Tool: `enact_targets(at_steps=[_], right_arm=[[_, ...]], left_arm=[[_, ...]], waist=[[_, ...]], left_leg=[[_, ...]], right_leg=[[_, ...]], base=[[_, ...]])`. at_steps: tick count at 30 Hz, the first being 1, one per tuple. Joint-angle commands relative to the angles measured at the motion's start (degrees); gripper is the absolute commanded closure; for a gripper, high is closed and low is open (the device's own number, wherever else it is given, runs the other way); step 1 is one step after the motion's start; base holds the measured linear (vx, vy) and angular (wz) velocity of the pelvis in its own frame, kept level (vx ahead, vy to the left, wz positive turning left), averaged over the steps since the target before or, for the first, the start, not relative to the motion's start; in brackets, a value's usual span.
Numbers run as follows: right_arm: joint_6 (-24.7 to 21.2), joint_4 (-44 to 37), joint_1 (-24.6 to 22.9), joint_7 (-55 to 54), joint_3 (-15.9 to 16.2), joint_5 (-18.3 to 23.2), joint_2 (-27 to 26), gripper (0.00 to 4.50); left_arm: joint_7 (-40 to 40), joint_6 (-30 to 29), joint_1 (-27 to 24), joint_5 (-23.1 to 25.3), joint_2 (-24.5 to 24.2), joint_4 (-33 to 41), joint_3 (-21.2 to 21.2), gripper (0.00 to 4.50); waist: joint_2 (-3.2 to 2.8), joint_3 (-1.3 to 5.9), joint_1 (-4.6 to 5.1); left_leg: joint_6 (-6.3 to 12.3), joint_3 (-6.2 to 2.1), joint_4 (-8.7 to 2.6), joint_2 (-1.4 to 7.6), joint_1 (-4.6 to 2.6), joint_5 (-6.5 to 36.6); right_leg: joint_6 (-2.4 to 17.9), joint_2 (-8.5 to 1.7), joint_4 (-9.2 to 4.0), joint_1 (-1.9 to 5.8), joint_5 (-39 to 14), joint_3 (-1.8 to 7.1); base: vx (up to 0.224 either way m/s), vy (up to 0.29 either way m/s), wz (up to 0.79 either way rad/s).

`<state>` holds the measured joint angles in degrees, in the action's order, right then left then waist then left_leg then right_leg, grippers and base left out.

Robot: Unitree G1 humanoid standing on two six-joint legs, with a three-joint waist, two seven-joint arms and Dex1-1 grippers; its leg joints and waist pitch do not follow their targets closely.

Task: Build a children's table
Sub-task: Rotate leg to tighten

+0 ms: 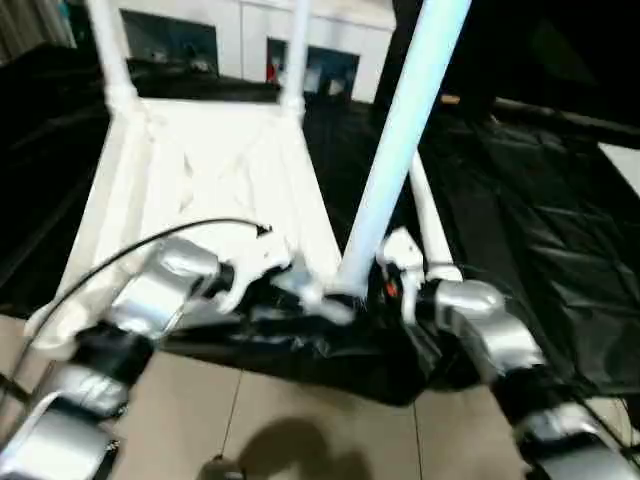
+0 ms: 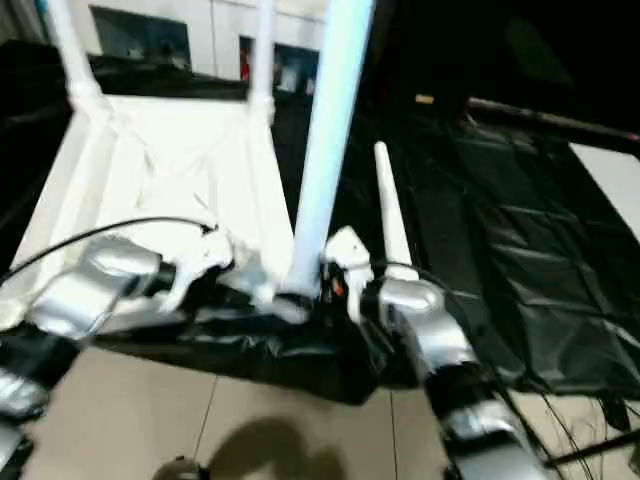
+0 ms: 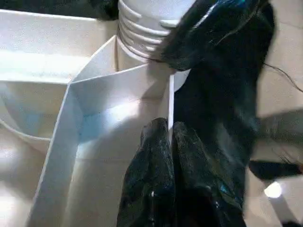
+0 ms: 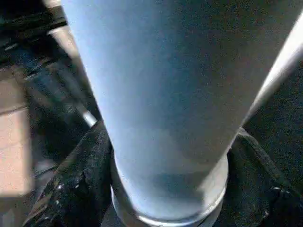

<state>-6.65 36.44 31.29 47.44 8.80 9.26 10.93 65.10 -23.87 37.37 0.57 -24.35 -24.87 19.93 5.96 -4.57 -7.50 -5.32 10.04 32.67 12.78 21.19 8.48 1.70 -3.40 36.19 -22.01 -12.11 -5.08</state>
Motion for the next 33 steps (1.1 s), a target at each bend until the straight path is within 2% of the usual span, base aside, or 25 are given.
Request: enact_targets(at_steps=[1,5,8,9,10,11,15,16,17,20,22,24,27,29,31,32,33], right_arm=[[-1.0,4.8,1.1,-8.0,-3.1,-1.3,-0.9,1.78],[-1.3,9.9,3.6,-17.8,-5.6,-1.1,-4.1,1.78],[-1.3,16.8,7.4,-30.2,-9.3,0.6,-7.6,1.78],[-1.1,18.5,8.4,-32.9,-10.3,1.1,-8.4,1.78],[-1.0,19.6,9.0,-34.7,-10.9,1.3,-8.9,1.78],[-0.4,21.9,10.5,-37.3,-11.8,1.3,-10.0,1.78],[2.1,24.4,12.7,-37.3,-11.3,0.1,-11.9,1.78],[2.3,24.5,12.8,-37.1,-11.2,0.0,-12.1,1.44],[3.2,24.0,13.1,-33.7,-11.5,0.8,-12.8,1.10],[4.3,23.2,13.2,-29.1,-11.8,2.0,-13.1,0.98],[5.6,23.0,13.2,-27.4,-10.8,1.3,-12.6,0.69],[6.9,22.5,12.8,-25.5,-9.5,0.2,-11.7,0.63],[7.3,19.9,11.3,-20.8,-8.1,0.0,-10.0,0.63],[7.3,15.0,8.4,-13.5,-6.1,0.0,-7.1,0.63],[7.6,11.0,6.0,-8.8,-4.6,-0.4,-4.5,0.63],[7.6,11.0,6.0,-8.8,-4.6,-0.4,-4.5,0.63],[7.2,8.3,4.6,-5.6,-3.9,-0.2,-2.8,0.63]], left_arm=[[-3.4,-0.5,2.5,-0.9,3.4,-1.0,-1.6,4.50],[-10.3,-1.5,4.7,-0.2,7.0,-5.6,-3.3,4.50],[-17.9,-1.5,7.8,1.6,10.3,-11.5,-4.0,4.50],[-19.8,-1.3,8.6,2.0,11.0,-13.1,-4.2,4.50],[-21.0,-1.1,9.1,2.3,11.5,-14.2,-4.3,4.50],[-23.7,-0.1,10.2,3.2,12.4,-16.6,-4.5,4.50],[-27.0,1.9,11.6,4.7,13.2,-19.9,-4.2,4.50],[-27.1,2.0,11.6,4.8,13.2,-20.1,-4.1,4.50],[-26.9,2.1,11.5,4.9,13.0,-20.0,-4.1,4.50],[-26.1,2.2,11.3,4.9,12.7,-19.6,-3.8,4.50],[-24.9,2.8,11.0,4.7,12.3,-19.3,-3.6,4.50],[-22.8,3.1,10.5,4.5,11.9,-18.2,-3.2,4.50],[-19.3,2.6,9.3,4.0,10.8,-15.1,-2.3,4.50],[-13.7,1.4,7.4,3.1,8.8,-10.6,-0.9,4.50],[-8.1,1.6,5.8,2.1,6.5,-7.3,0.5,4.50],[-8.1,1.6,5.8,2.1,6.5,-7.3,0.5,4.50],[-4.1,1.9,4.6,1.5,4.4,-4.8,1.7,4.50]], waist=[[-0.91,3.95,0.43],[-0.82,4.09,1.31],[-1.26,4.12,1.58],[-1.07,4.11,1.85],[-1.18,4.16,1.86],[-1.23,4.19,1.82],[-1.24,4.33,1.91],[-1.26,4.31,1.92],[-1.13,4.33,1.94],[-1.11,4.29,1.83],[-0.94,4.27,2.23],[-1.02,4.31,2.27],[-1.07,4.35,2.13],[-1.15,4.55,1.93],[-1.16,4.56,1.94],[-1.22,4.51,1.92],[-1.29,4.45,1.88]], left_leg=[[-1.89,-0.20,-3.62,1.21,-0.99,11.0],[-1.83,-0.17,-3.48,1.04,-0.84,10.1],[-1.85,-0.21,-3.47,0.96,-0.97,9.4],[-1.84,-0.03,-3.43,0.90,-1.00,9.8],[-2.38,-0.12,-3.47,0.95,-1.20,10.2],[-2.43,-0.24,-3.48,1.09,-1.11,10.4],[-1.85,-0.13,-3.37,0.93,-0.88,9.3],[-1.49,-0.15,-3.37,0.98,-0.84,9.1],[-1.17,-0.07,-3.36,0.98,-0.91,9.4],[-0.46,-0.14,-3.40,1.05,-0.82,10.3],[-0.50,-0.28,-3.47,1.03,-0.47,9.9],[-0.53,-0.24,-3.40,1.08,-0.62,9.4],[0.39,-0.17,-3.27,1.18,-0.66,8.2],[1.84,-0.16,-3.08,1.24,-0.55,5.7],[2.69,-0.04,-2.95,1.12,-0.60,4.8],[2.64,-0.04,-3.05,1.13,-0.69,5.8],[2.58,-0.04,-3.09,1.12,-0.77,6.4]], right_leg=[[9.3,-5.21,-4.61,2.33,-10.9,3.56],[9.4,-5.19,-4.51,2.42,-9.6,3.57],[9.5,-5.10,-4.35,2.31,-8.0,3.57],[9.6,-4.94,-4.47,2.20,-8.2,3.63],[9.4,-4.98,-4.43,2.10,-8.6,3.59],[9.2,-5.04,-4.32,2.32,-7.7,3.55],[9.1,-4.99,-4.12,2.56,-4.4,3.63],[9.2,-4.98,-4.02,2.55,-3.7,3.60],[9.5,-5.00,-4.10,2.52,-3.8,3.59],[9.5,-5.11,-4.27,2.69,-5.3,3.57],[9.3,-5.19,-4.33,2.95,-6.7,3.45],[9.5,-5.17,-4.33,2.75,-6.7,3.48],[10.8,-5.19,-4.02,2.81,-3.3,3.53],[11.9,-5.01,-3.43,3.12,1.9,3.48],[12.9,-4.84,-3.18,2.94,4.2,3.46],[13.0,-4.87,-3.36,2.93,3.3,3.44],[13.0,-4.91,-3.51,2.87,2.3,3.45]], base=[[0.000,0.000,0.00],[0.000,0.000,0.00],[0.000,0.000,0.00],[0.000,0.000,0.00],[0.000,0.000,0.00],[0.000,0.000,0.00],[0.000,0.000,0.00],[0.000,0.000,0.00],[0.000,0.000,0.00],[0.000,0.000,0.00],[0.000,0.000,0.00],[0.000,0.000,0.00],[0.000,0.000,0.00],[0.000,0.000,0.00],[0.000,0.000,0.00],[0.000,0.000,0.00],[0.000,0.000,0.00]])
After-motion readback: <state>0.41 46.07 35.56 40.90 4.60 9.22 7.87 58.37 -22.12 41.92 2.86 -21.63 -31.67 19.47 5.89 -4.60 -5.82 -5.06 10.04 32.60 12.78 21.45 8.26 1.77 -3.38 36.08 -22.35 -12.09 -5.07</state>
